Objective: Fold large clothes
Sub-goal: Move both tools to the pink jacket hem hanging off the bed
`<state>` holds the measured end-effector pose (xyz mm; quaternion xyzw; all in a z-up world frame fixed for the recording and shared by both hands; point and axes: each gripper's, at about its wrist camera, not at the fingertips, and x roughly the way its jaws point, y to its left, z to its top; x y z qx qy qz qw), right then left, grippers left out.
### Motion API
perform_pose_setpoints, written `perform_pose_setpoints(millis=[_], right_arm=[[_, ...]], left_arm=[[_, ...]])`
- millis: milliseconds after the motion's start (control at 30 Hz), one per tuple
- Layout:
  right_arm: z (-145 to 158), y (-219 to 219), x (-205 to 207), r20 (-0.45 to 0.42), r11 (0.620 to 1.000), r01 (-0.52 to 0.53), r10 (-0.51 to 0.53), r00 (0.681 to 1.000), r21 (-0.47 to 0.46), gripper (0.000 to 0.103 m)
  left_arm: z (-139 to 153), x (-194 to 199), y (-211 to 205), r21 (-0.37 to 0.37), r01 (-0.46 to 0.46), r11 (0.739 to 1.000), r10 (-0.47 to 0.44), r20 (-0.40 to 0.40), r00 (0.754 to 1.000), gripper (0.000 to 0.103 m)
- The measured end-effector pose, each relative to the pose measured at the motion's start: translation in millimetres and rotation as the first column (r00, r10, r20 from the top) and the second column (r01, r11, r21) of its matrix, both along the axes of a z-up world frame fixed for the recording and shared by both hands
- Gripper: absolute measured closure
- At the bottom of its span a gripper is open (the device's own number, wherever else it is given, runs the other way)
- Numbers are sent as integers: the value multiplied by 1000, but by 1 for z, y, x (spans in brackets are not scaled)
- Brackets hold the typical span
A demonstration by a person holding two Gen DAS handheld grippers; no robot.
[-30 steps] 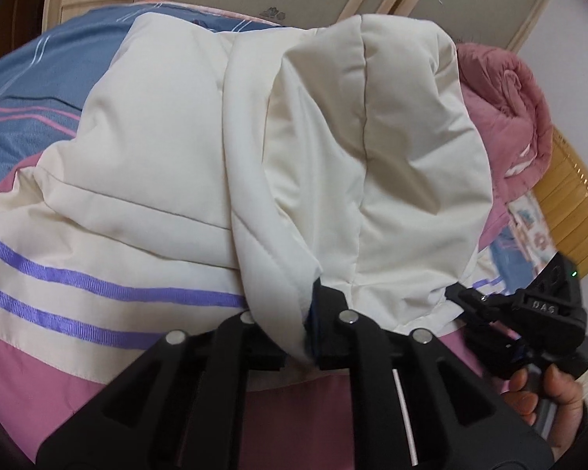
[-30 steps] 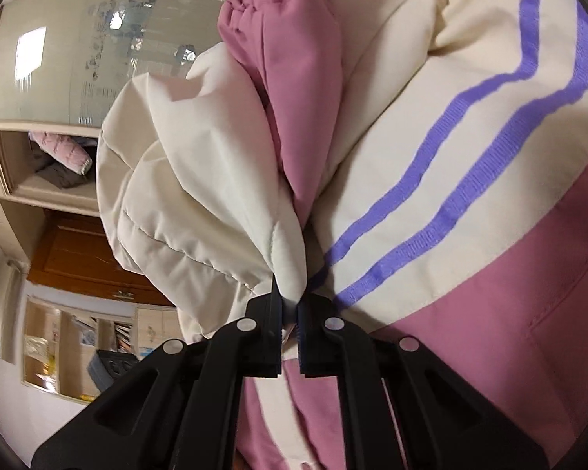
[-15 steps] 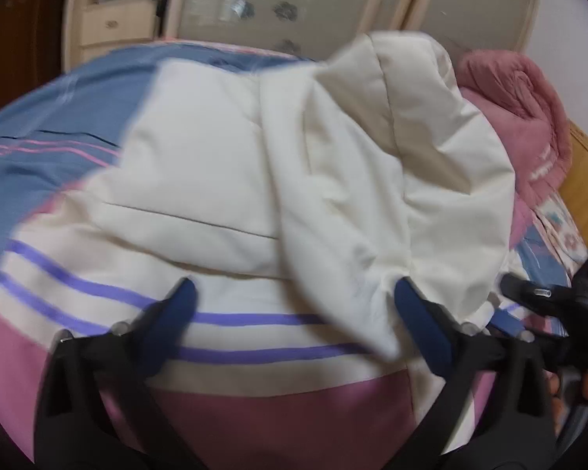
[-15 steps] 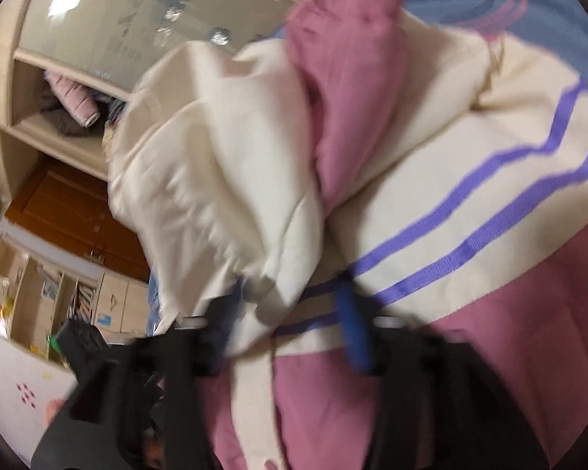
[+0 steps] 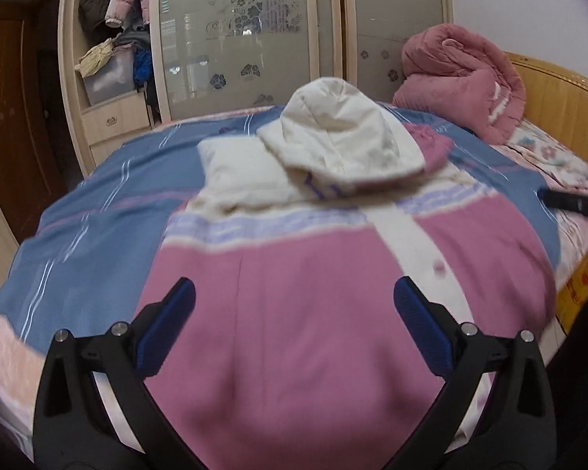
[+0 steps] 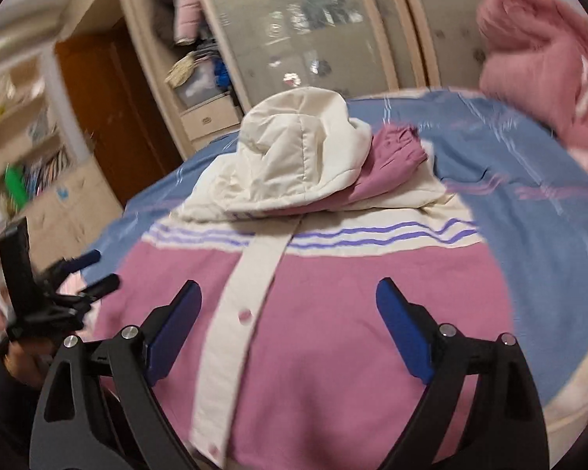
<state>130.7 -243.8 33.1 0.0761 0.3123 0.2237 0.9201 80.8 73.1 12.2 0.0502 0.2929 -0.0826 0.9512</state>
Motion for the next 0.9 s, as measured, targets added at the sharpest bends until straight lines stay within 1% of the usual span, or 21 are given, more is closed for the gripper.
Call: perform_pose_setpoints(millis=[33,100,167,233,300,367,433,500,567,600,700,733,767,833,867,900], right_arm=[[0,-3,-4,7,1000,-4,4,1000,-1,12],[-3,-23,-14,13,1000,-27,27,1000,4,12],[-6,-40,-10,-27,999,-45,45,999,-4,12],[-7,-54,-8,-30,997,-62,61,998,-35,12],[-10,-66,-13,-41,993,-94,91,995,-78,12],[-22,-79,-9,-101,985,-150,141,985,-82,12],[-31,-88,-1,-146,983,-168,156,977,-73,12],[-40,-98,2,-162,981,-172,157,974,-84,14],[-47,-108,8,-187,983,-174,161,969,-58,24],[-53,-118,15,-211,984,-178,171,962,-14,28],[-70,-140,36,-280,982,-183,189,941,48,47],[-75,-144,40,-294,981,-183,193,936,62,55],[-84,-152,48,-324,981,-176,195,926,86,60],[-96,-162,57,-357,979,-164,196,913,120,61],[-100,-165,60,-368,979,-160,196,909,126,66],[-106,-170,63,-377,975,-162,208,902,150,68]], left_arm=[[-3,-9,12,-3,-1,1000,1,-2,1000,2],[-8,-31,27,-2,-10,1000,10,4,1000,2],[-7,-45,37,6,-17,1000,17,20,1000,2],[-4,-56,47,21,-26,999,25,40,999,2],[-1,-61,53,18,-30,999,29,51,998,2],[2,-61,61,9,-24,1000,24,40,999,2],[1,-56,70,-14,0,1000,0,0,1000,2],[-1,-50,77,-20,5,1000,-6,-34,999,2],[-2,-43,83,-23,12,1000,-13,-64,998,2],[-2,-39,86,-24,18,1000,-20,-80,997,2],[0,-30,97,-24,28,999,-30,-104,994,2],[1,-25,106,-63,25,998,-33,-118,992,2],[1,-21,111,-99,31,995,-44,-134,990,2],[-1,-9,126,-160,26,987,-56,-185,981,2],[-2,-6,132,-171,19,985,-53,-198,979,2],[-3,-3,137,-180,16,984,-53,-203,978,2]])
